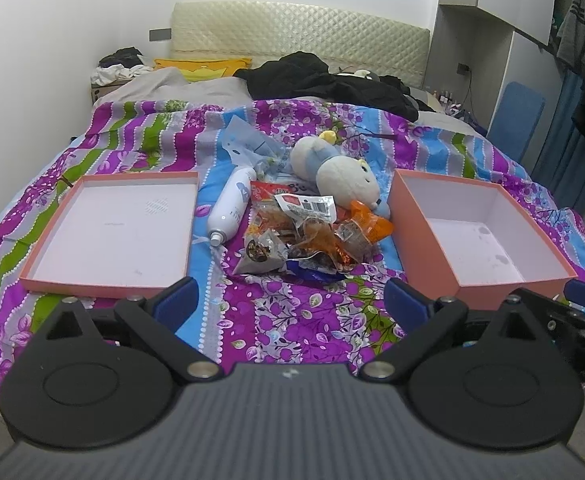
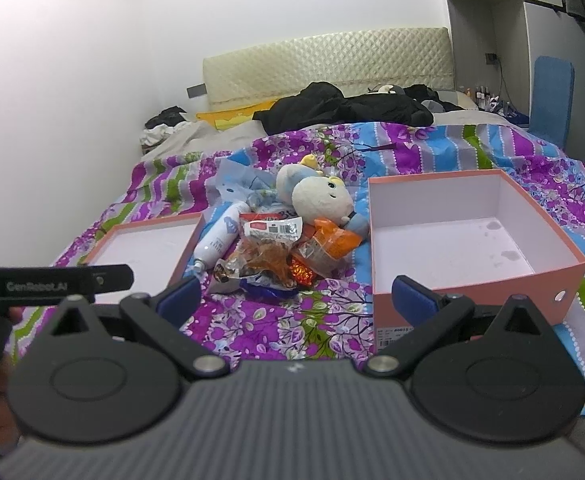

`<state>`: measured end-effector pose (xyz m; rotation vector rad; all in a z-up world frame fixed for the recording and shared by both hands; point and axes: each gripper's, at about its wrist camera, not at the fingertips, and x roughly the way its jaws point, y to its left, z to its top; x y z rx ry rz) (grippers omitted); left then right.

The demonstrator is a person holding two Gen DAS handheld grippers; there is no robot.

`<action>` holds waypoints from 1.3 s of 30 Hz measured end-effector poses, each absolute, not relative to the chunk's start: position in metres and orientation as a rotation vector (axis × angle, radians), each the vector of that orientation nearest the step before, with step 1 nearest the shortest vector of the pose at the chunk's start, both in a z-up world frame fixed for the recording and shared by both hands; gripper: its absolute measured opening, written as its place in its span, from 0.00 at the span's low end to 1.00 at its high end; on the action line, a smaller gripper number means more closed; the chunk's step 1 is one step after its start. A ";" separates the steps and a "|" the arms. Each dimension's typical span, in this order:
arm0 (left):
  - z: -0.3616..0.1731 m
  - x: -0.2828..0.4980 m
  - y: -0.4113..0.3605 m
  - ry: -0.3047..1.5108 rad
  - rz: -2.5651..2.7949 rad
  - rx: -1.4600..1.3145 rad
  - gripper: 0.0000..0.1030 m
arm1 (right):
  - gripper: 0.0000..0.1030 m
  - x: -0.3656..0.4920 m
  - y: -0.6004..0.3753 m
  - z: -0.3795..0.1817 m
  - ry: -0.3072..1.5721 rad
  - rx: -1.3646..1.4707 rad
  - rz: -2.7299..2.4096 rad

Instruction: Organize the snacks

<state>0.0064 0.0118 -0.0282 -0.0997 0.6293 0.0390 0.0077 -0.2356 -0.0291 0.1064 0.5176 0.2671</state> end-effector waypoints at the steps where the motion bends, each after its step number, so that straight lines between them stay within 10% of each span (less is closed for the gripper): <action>1: -0.028 0.006 0.012 0.629 0.038 -0.099 0.98 | 1.00 0.008 -0.235 -0.029 0.518 0.105 0.268; 39: -0.088 0.080 0.031 0.752 0.064 -0.076 0.98 | 1.00 0.063 -0.210 -0.074 0.609 0.087 0.292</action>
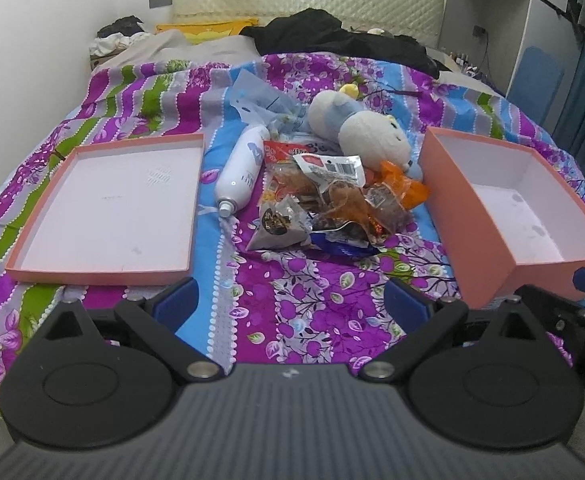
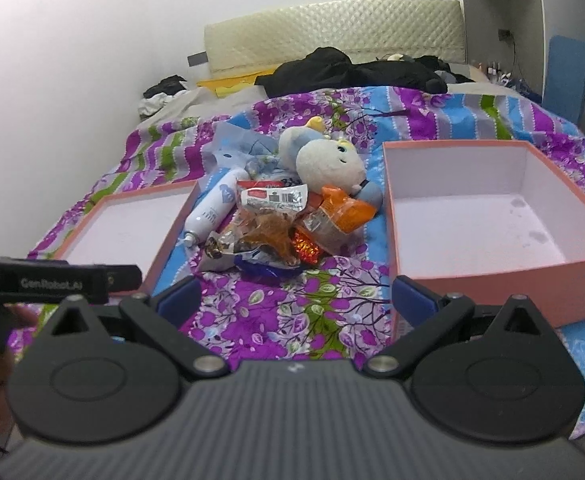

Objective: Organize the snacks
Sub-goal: 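Grasp the small black-labelled snack packet with left tool while right grasps the clear shrimp bag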

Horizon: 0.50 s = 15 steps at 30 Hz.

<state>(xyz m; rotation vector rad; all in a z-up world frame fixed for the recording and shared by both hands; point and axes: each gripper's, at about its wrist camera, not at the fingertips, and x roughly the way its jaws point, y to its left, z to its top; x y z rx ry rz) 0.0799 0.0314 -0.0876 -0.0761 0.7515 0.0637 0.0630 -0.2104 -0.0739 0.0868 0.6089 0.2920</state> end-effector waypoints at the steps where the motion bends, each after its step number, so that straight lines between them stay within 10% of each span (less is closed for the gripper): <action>1: -0.090 0.084 0.033 0.753 0.067 -0.075 0.98 | 1.00 0.067 -0.209 -0.076 0.618 0.098 0.306; 15: -0.121 0.132 0.064 0.747 0.080 -0.088 0.96 | 0.89 0.114 -0.174 -0.096 0.652 0.088 0.439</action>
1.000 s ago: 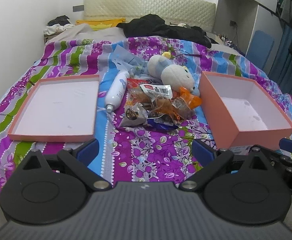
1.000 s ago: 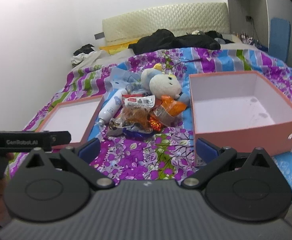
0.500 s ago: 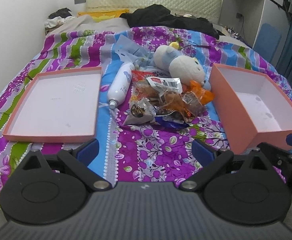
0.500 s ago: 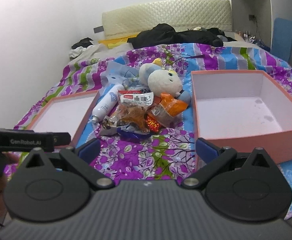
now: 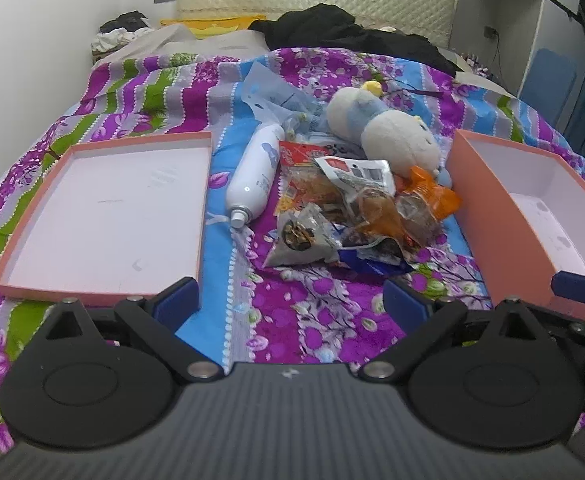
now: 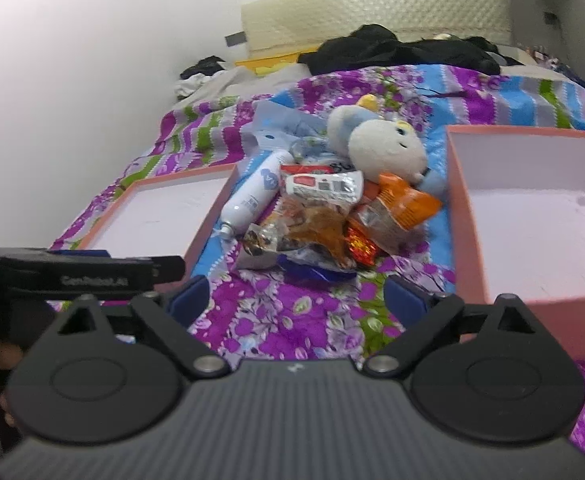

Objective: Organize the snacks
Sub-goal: 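Grasp the small black-labelled snack packet with left tool while right grasps the clear shrimp bag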

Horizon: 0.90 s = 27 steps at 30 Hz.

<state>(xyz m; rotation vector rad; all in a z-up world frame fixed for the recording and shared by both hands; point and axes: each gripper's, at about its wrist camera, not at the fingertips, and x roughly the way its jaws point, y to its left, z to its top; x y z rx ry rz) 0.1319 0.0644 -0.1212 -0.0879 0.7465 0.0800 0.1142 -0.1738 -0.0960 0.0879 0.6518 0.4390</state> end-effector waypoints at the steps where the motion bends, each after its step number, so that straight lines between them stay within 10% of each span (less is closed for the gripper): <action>1: -0.126 0.138 0.068 0.748 0.079 -0.098 0.96 | 0.85 0.118 -0.169 -0.098 0.645 0.078 0.451; 27: -0.230 0.280 0.113 0.819 -0.024 -0.257 0.78 | 0.75 0.276 -0.142 -0.176 0.702 0.215 0.443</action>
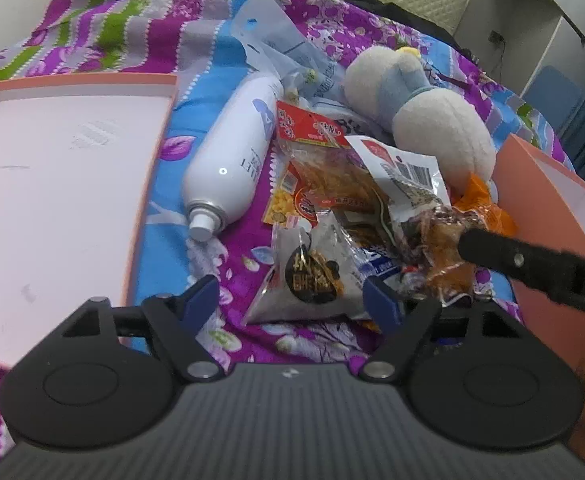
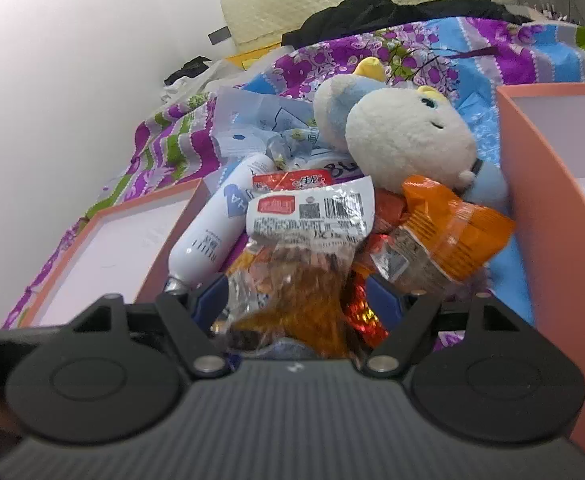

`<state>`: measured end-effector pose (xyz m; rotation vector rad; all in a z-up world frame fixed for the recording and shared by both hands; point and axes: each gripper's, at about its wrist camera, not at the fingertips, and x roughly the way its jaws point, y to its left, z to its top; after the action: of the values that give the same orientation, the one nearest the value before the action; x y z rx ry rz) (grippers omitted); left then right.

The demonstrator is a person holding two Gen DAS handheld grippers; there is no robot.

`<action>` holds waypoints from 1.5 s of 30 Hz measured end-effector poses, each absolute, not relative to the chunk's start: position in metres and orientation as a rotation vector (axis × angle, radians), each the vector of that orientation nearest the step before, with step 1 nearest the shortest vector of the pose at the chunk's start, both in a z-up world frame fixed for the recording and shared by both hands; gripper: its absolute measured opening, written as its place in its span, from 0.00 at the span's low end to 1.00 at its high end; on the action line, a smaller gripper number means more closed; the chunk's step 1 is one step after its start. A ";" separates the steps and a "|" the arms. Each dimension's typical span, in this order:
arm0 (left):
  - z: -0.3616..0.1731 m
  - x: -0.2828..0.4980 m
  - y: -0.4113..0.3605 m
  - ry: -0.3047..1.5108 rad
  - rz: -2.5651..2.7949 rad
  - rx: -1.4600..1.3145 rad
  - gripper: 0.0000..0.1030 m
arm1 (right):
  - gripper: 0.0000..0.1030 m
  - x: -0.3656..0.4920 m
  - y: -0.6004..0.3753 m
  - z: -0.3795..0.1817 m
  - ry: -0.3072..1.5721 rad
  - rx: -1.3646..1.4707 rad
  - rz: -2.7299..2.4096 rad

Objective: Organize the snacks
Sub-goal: 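Grasp the small black-labelled snack packet with left tool while right grasps the clear shrimp bag, then lift both held packets and carry them over the deep pink box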

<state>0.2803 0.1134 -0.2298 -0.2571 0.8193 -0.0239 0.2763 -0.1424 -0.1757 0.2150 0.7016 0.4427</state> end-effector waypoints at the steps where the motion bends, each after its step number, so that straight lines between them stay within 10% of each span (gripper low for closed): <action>1: -0.233 0.285 0.113 0.822 -0.032 -0.256 0.77 | 0.75 0.281 -0.140 -0.179 0.708 0.207 0.433; 20: -0.254 0.307 0.102 0.845 -0.072 -0.288 0.59 | 0.44 0.317 -0.136 -0.199 0.843 0.280 0.445; 45: -0.202 0.201 0.070 0.868 0.024 -0.198 0.44 | 0.42 0.202 -0.175 -0.159 0.843 0.171 0.346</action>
<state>0.2008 0.0698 -0.2016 -0.1978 0.8680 0.0242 0.2015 -0.1753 -0.1591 0.1709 0.8433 0.3460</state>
